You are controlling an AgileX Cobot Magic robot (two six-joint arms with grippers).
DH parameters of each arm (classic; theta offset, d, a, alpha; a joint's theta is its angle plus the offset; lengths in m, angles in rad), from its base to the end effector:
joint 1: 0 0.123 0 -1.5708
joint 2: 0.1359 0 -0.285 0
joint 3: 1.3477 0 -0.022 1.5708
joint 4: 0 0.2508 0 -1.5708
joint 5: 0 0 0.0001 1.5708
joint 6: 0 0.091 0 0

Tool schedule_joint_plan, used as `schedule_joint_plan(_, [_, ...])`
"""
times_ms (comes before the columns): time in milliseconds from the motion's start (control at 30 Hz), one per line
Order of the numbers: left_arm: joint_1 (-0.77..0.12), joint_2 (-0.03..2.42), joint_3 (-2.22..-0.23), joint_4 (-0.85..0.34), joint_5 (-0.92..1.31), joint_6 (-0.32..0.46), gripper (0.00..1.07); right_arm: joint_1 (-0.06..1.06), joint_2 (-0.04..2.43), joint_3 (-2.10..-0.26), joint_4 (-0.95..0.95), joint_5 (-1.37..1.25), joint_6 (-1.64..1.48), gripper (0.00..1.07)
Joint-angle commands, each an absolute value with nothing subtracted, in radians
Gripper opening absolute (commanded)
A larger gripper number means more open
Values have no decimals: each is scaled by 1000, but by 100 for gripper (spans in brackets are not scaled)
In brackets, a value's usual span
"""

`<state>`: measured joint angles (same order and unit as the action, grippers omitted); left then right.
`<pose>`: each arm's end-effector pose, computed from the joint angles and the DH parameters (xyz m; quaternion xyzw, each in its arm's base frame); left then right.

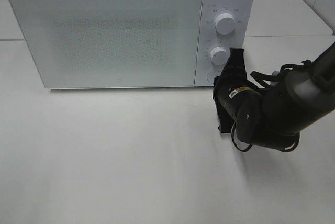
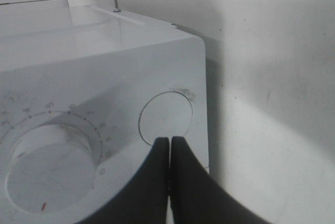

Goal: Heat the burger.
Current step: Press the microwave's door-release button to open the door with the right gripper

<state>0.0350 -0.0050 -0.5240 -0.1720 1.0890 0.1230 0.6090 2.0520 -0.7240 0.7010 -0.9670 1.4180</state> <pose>-0.0098 -0.0142 0.2825 0.0431 0.8488 -0.0444 0.5250 0.3048 0.1537 0.0949 0.5944 0.5598 0.4246 0.3913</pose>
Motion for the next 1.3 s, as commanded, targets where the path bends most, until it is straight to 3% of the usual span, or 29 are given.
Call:
schedule_joint_plan(33, [34,-20,-521,-179,1074,122,99,582,2069,-765,675,-941,1391,0])
schedule_joint_plan(1300, [34,-20,-521,-179,1074,122,99,537,2119,-844,654,-931,1360,0])
